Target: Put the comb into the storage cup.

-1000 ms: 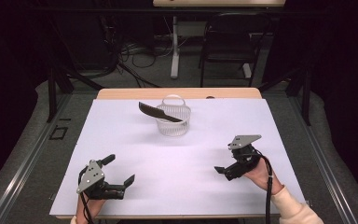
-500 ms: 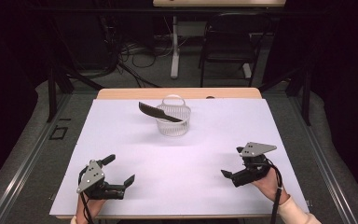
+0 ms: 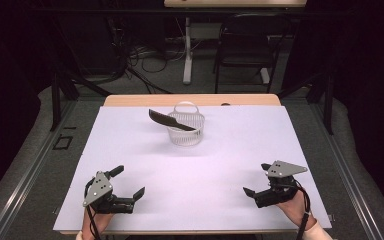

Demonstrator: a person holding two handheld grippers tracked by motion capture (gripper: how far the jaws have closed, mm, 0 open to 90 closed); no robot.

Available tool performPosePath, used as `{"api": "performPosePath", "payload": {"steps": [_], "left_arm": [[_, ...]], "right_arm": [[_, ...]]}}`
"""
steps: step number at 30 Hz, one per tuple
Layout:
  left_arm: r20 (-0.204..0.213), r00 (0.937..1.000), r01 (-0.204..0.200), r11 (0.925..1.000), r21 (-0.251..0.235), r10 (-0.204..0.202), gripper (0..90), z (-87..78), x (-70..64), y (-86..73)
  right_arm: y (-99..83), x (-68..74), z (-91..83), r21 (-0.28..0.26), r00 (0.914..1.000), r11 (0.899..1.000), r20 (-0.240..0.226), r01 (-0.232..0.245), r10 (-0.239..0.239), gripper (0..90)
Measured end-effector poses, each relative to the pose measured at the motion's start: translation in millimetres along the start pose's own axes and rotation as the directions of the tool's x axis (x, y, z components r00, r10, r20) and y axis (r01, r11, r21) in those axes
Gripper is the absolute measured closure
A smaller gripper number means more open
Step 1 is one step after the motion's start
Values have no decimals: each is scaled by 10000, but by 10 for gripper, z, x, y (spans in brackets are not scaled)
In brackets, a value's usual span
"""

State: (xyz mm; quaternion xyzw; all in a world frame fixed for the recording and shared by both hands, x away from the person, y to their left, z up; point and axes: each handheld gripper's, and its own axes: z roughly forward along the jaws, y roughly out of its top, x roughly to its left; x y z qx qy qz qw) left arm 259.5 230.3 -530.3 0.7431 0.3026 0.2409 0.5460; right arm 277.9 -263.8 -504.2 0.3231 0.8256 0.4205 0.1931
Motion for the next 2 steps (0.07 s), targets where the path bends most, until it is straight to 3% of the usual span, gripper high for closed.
{"api": "performPosePath", "payload": {"steps": [2], "left_arm": [[20, 10000, 4, 10000, 16, -4, 0, 1, 3, -1]], "right_arm": [[-8, 0, -18, -83, 10000, 9999, -31, -79, 79, 0]]}}
